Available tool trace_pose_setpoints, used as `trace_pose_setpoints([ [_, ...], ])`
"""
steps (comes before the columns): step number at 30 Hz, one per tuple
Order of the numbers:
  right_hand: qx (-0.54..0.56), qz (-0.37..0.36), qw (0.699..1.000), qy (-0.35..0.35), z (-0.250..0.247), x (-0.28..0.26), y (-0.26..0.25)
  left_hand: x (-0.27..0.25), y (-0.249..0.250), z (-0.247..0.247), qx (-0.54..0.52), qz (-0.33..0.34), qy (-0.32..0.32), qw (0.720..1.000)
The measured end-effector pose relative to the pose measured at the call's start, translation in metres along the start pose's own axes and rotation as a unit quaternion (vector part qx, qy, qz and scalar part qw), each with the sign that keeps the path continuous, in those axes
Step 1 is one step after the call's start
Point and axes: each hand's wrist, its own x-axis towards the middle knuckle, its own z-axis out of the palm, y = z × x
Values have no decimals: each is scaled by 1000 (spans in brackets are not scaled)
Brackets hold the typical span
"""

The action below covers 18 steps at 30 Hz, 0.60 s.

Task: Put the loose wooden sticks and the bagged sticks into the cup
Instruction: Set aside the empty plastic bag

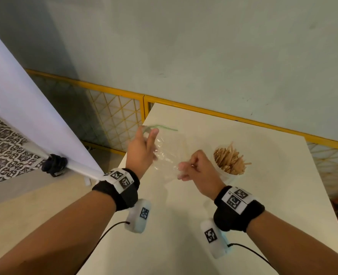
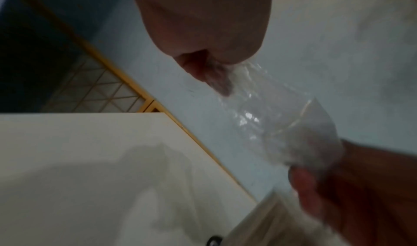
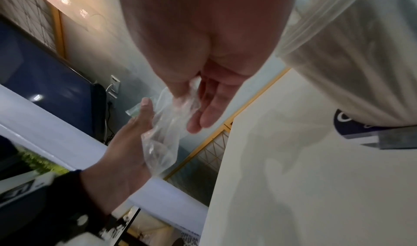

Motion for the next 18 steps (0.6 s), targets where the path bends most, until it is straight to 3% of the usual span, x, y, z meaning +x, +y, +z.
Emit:
trace_pose_setpoints([
  [3, -3, -26, 1000, 17, 2, 11, -3, 11, 2, -6, -150, -74, -4, 986],
  [6, -71, 28, 996, -50, 2, 14, 1, 20, 3, -12, -239, -121, -49, 962],
  [11, -262, 19, 964, -31, 5, 10, 15, 26, -8, -13, -257, -143, -96, 951],
  [14, -362, 16, 932, -16, 15, 3, 22, 32, -16, -14, -297, -174, -134, 929],
  [16, -358, 29, 933, -27, 21, -5, 25, 39, -18, -17, -302, -193, -155, 921],
  [18, -317, 62, 945, -52, 18, -15, 27, 48, -23, -20, -249, -190, -163, 935],
])
